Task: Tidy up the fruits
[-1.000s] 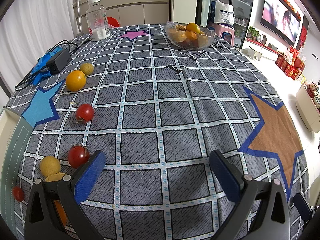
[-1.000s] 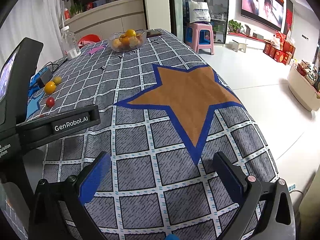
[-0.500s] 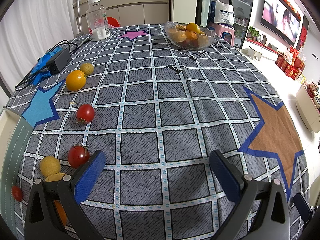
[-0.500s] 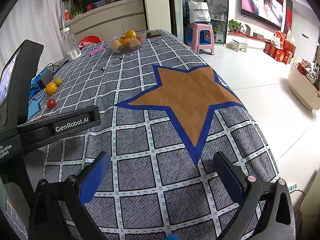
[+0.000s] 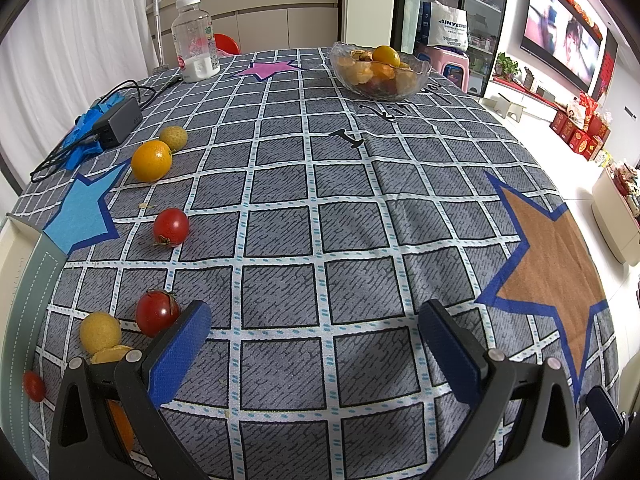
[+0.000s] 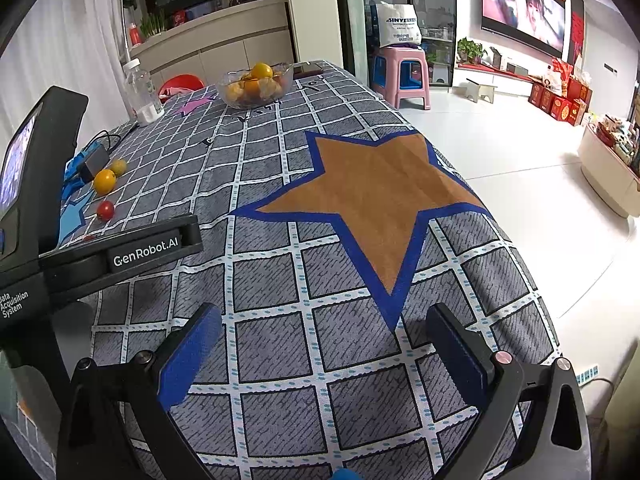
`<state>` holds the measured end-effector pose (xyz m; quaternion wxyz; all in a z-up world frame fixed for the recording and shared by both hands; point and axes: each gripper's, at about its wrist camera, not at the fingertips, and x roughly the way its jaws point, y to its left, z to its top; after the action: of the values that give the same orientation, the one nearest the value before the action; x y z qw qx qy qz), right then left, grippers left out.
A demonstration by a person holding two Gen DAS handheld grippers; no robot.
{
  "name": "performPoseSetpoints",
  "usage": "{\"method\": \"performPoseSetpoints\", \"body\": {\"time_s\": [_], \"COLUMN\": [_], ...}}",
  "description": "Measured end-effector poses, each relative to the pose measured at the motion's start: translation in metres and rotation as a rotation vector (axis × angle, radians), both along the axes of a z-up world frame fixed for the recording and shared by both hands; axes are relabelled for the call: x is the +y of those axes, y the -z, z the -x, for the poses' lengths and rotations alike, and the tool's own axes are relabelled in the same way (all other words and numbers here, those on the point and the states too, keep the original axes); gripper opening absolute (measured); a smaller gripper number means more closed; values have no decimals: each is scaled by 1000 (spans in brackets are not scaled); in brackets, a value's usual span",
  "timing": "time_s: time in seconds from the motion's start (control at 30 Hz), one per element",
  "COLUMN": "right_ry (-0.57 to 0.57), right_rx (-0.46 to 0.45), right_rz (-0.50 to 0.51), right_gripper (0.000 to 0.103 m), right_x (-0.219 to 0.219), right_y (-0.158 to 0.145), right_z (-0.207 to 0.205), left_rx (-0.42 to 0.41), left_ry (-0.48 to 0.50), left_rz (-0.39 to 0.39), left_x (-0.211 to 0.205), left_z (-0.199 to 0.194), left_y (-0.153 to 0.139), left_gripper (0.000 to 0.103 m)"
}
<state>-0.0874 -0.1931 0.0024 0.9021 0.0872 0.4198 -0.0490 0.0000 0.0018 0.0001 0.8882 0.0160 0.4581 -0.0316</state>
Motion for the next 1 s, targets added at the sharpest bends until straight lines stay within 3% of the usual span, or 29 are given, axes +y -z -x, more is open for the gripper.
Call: {"method": "performPoseSetpoints", "body": {"time_s": [1.0], "right_ry": [0], "right_rx": [16], "right_rz": [28], "right_gripper": [103], "right_x": [4], "right_y": [3], "right_z": [-2], "left_rx": [0], "left_ry": [0], "left_rz": [0], "left_x": [0], "left_z": [0], "left_y": [0], "left_gripper": [103]}}
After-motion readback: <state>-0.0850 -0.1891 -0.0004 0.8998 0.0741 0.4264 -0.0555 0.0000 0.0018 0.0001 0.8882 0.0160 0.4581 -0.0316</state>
